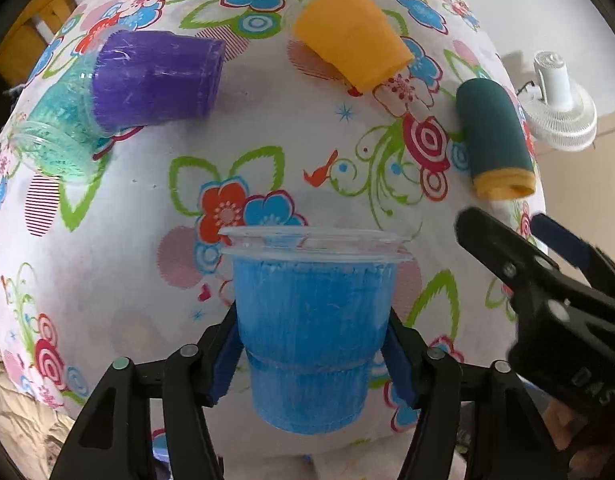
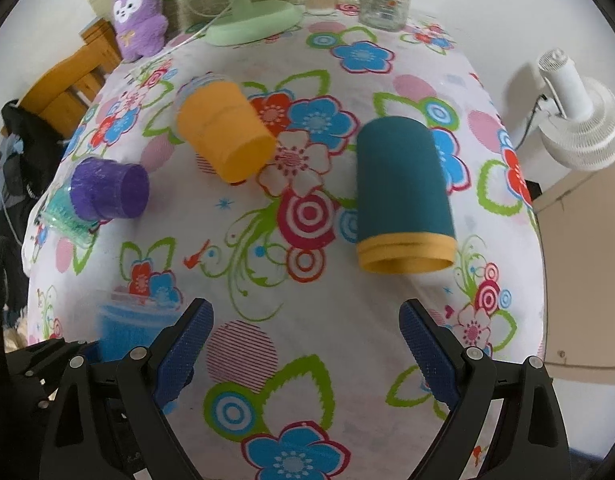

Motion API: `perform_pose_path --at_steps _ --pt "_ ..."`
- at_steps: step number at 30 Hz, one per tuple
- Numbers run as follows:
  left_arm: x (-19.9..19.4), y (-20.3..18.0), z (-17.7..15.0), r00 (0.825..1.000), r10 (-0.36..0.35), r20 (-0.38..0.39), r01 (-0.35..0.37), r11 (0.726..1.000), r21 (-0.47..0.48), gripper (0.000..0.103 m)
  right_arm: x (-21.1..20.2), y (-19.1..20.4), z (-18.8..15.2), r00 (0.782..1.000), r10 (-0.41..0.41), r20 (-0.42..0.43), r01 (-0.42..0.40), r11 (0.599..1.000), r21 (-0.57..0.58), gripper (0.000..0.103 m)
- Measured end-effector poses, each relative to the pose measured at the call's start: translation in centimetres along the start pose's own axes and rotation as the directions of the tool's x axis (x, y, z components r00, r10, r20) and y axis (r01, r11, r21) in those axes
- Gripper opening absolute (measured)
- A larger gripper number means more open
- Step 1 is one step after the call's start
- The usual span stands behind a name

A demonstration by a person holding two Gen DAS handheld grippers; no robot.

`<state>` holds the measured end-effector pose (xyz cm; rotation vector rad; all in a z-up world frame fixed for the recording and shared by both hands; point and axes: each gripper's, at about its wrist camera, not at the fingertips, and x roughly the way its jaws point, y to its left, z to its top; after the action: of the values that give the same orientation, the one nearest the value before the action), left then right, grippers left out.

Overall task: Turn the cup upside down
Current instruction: 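Lift the blue cup with the left gripper toward the right tool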

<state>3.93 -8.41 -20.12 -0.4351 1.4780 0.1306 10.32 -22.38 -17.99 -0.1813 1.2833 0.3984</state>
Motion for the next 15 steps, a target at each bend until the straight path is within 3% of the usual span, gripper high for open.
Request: perform_pose_path --at_steps 4,8,15 --pt "0.4 -0.5 0.1 0.999 0.025 0.019 -0.025 1.0 -0.017 0.085 -0.7 -1.0 -0.5 0.999 0.006 0.045 -0.007 1.0 0.028 0.096" --pt "-0.9 -1.1 -0.4 0.999 0.036 0.041 -0.038 0.998 0.054 0.089 -2.7 -0.7 -1.3 0.99 0.023 0.142 -0.028 0.999 0.032 0.096" --pt "-4.3 -1.1 -1.8 0.992 0.061 0.11 -0.086 0.967 0.241 0.091 -6.5 2.1 -4.4 0.934 -0.019 0.357 0.006 0.999 0.037 0.096"
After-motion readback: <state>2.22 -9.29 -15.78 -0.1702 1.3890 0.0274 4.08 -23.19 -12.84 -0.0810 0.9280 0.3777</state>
